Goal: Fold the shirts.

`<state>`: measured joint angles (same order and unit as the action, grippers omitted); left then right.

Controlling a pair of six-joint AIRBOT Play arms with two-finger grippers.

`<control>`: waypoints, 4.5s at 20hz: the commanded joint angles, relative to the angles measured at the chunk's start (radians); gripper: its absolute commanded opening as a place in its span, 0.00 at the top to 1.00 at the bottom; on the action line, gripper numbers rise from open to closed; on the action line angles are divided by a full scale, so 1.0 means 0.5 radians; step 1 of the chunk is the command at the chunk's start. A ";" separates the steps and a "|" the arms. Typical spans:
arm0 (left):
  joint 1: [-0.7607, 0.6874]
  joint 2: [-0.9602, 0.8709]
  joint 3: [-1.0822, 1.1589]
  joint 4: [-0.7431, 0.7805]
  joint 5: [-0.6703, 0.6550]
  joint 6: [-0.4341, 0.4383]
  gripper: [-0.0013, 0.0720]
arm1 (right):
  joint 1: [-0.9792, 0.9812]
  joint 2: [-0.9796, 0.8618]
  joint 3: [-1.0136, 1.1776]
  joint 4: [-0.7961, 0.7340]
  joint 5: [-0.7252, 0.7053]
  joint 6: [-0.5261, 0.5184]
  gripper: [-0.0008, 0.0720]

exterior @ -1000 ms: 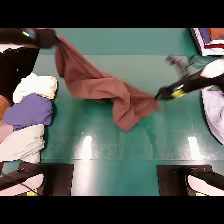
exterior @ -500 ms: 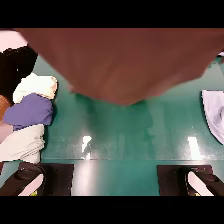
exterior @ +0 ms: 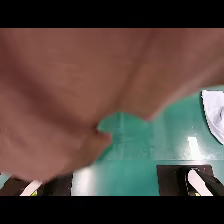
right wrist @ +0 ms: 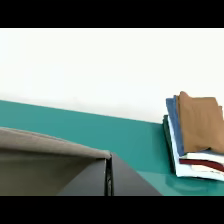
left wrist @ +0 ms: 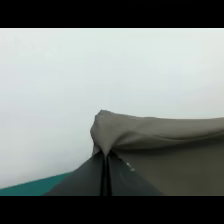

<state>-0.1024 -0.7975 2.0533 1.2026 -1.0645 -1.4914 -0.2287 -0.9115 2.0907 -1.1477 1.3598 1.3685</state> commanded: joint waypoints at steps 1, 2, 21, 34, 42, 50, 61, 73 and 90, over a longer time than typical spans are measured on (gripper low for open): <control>0.002 -0.065 -0.311 0.113 -0.047 -0.002 0.95 | 0.114 -0.143 -0.131 0.007 0.033 0.001 0.97; 0.002 -0.124 -0.438 0.148 -0.082 -0.003 0.95 | 0.202 -0.227 -0.229 -0.011 0.061 0.001 0.97; 0.063 -1.500 -1.080 0.194 0.333 0.101 0.35 | 0.598 -1.648 -0.485 -0.287 -0.150 0.008 0.39; 0.291 -0.619 -2.441 -0.098 -0.358 0.096 0.35 | 0.243 -0.664 -1.994 -0.050 0.176 -0.100 0.67; 0.291 -0.381 -3.125 -0.434 -0.058 0.050 0.35 | 0.150 -0.326 -2.207 0.213 0.156 -0.140 0.35; 0.291 -0.382 -3.127 -0.649 0.204 0.069 0.95 | 0.016 -0.254 -2.304 0.090 0.168 -0.158 0.35; 0.291 -0.381 -2.981 -0.654 0.229 0.172 0.95 | -0.773 -0.256 -3.079 -0.148 -0.011 -0.234 0.37; 0.291 -0.330 -2.979 -0.640 0.244 0.170 0.95 | -0.151 -0.254 -3.162 -0.147 -0.192 -0.201 0.96; 0.291 0.031 -0.298 -0.556 -0.303 0.038 0.95 | 0.043 0.304 -0.690 -0.157 -0.155 -0.098 0.97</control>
<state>0.0429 -0.7841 1.6405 0.9192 -1.2057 -1.4582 -0.1814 -0.7929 1.5425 -1.2232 1.2991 1.3136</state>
